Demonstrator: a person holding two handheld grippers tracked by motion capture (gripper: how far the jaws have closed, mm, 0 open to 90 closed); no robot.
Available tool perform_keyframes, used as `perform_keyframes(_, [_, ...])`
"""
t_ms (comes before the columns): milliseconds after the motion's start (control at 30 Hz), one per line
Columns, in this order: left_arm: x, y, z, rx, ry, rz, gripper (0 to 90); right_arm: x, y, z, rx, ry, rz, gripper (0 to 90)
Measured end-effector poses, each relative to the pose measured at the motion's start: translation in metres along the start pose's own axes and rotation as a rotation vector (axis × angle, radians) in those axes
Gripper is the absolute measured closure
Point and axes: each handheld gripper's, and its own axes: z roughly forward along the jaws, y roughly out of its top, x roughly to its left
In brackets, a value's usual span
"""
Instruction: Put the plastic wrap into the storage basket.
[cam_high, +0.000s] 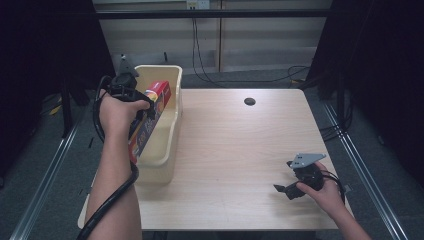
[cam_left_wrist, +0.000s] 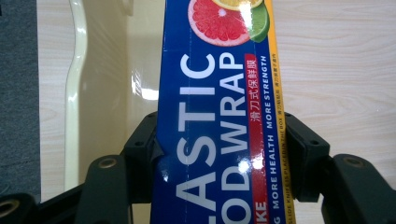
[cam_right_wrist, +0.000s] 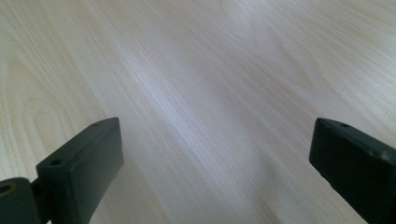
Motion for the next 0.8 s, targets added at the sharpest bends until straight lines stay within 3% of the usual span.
perform_keyframes(233, [0.003,-0.001,0.004,0.011,0.006,0.007,40.4,0.0,0.0,0.0,0.0,0.0,0.004,2.9])
perform_keyframes(800, [0.003,-0.004,0.018,0.026,0.003,-0.03,40.3,0.001,0.0,0.002,0.002,0.01,-0.002,2.9])
